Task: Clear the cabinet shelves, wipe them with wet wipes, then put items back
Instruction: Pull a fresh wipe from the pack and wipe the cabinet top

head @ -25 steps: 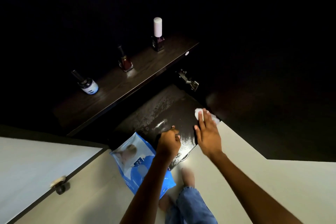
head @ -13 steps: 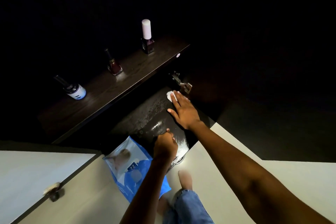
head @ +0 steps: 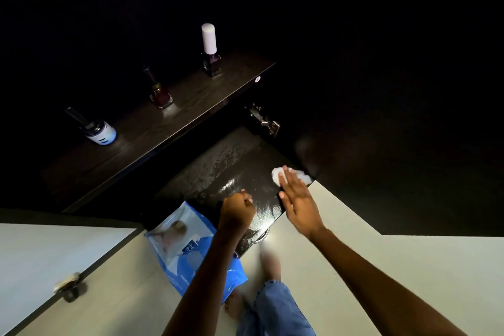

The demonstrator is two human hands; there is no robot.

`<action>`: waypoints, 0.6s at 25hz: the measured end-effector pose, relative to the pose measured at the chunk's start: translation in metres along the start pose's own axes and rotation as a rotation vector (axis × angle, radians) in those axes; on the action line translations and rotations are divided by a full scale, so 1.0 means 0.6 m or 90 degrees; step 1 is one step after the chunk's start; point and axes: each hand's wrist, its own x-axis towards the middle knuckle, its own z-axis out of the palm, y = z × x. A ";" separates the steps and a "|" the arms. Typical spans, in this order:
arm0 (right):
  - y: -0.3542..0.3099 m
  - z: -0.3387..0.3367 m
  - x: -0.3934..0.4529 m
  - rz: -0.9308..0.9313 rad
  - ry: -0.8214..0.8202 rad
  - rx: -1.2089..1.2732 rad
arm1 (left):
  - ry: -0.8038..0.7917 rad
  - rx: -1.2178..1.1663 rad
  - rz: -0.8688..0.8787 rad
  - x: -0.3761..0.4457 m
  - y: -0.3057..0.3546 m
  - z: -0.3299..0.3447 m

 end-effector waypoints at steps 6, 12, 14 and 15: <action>-0.076 0.060 -0.105 -0.232 -0.092 -0.004 | 0.032 -0.168 -0.020 -0.006 -0.012 -0.020; -0.063 0.052 -0.024 -0.359 -0.107 -0.040 | 0.082 -0.230 -0.051 -0.010 -0.002 -0.016; -0.048 0.033 0.024 -0.292 -0.076 -0.065 | 0.102 -0.208 -0.032 -0.013 0.006 -0.011; -0.041 0.023 0.045 -0.248 -0.065 -0.077 | 0.102 -0.199 -0.025 -0.014 0.008 -0.009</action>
